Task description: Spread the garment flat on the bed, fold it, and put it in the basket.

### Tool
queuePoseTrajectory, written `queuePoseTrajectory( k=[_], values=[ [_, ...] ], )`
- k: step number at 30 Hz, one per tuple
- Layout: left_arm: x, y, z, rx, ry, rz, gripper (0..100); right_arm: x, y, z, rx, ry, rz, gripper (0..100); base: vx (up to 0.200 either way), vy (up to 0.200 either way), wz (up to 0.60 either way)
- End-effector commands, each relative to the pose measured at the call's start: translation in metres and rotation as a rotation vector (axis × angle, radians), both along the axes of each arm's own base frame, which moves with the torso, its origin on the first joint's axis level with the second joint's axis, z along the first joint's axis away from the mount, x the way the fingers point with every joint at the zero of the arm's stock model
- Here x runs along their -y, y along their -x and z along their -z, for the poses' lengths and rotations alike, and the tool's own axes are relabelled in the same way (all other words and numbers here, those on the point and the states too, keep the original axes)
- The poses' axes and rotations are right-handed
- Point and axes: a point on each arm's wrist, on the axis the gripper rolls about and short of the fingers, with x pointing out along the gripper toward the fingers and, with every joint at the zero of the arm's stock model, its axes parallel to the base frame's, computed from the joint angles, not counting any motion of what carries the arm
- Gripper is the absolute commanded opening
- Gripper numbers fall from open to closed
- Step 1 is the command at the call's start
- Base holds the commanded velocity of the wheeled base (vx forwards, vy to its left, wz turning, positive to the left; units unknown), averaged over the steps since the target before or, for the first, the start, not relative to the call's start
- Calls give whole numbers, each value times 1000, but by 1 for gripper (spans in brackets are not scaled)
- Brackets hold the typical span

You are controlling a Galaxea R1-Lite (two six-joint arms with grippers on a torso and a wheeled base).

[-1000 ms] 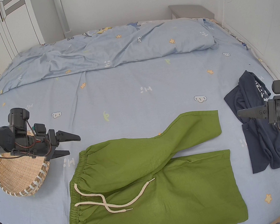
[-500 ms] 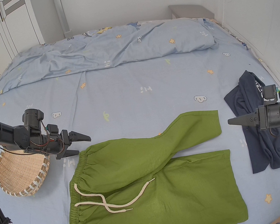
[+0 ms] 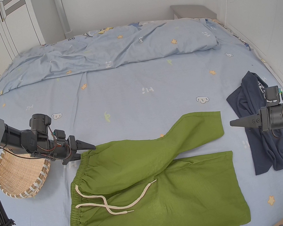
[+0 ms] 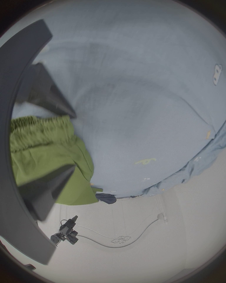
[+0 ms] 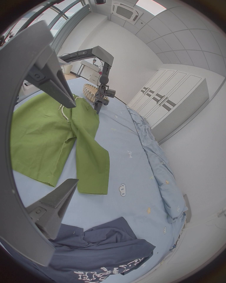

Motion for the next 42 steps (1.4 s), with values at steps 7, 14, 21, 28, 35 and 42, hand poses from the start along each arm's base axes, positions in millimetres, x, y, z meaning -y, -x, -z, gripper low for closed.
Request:
queuePoseTrajectory(
  k=[7, 14, 21, 28, 35, 42],
  values=[
    [1, 0, 4, -13, 1, 4, 0, 1, -3, 2, -8, 0, 5, 100, 0, 0, 0],
    [-8, 6, -23, 38, 13, -37, 0, 2, -4, 1, -5, 0, 8, 100, 0, 0, 0],
    [-36, 17, -54, 100, 32, -133, 0, 6, -6, 0, 8, -1, 27, 100, 0, 0, 0],
    [-33, 18, -57, 106, 32, -125, 0, 17, -47, -6, 34, -4, 73, 100, 0, 0, 0],
    [-31, 20, -59, 111, 31, -119, 0, 20, -116, 21, -15, 3, 86, 100, 0, 0, 0],
    [-31, 21, -57, 107, 30, -118, 0, 19, -158, 51, -51, 2, 79, 100, 0, 0, 0]
  ],
)
